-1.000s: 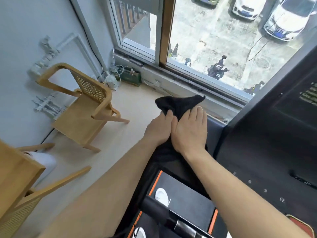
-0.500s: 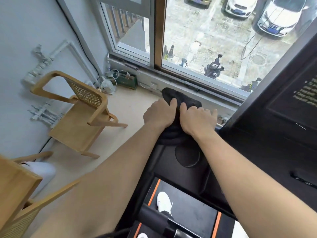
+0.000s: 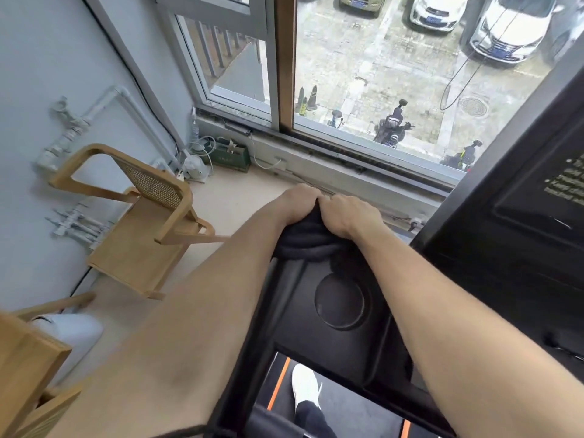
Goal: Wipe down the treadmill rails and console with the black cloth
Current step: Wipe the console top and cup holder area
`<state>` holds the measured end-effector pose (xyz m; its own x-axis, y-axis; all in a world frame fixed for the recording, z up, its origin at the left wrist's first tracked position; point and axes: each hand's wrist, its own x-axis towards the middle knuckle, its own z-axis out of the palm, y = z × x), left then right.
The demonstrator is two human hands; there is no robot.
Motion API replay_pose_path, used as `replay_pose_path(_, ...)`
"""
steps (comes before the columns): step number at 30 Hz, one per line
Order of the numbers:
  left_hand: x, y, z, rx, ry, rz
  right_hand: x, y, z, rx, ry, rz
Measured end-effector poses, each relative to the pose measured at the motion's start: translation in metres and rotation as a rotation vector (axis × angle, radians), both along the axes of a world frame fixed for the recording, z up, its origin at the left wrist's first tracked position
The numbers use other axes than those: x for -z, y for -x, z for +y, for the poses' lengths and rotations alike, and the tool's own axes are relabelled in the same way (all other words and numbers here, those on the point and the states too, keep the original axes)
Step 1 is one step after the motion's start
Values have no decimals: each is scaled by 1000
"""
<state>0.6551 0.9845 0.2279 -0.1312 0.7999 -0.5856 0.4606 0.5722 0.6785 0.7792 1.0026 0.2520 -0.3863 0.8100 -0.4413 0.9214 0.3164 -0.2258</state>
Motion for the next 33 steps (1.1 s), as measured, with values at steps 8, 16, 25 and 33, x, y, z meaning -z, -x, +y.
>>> replay_pose_path(8,1,-23,-66,61,-454,268,8,-25,-64,-10,-351,-54)
replay_pose_path(16,-20,-35,-11,319,-262,528,-6,-26,-40,233,-203,-111)
replay_pose_path(25,-12,-36,-137,534,-517,722,19,-43,-162,199,-432,38)
replay_pose_path(33,1,-31,-83,616,-448,858,20,-28,-120,401,-403,49)
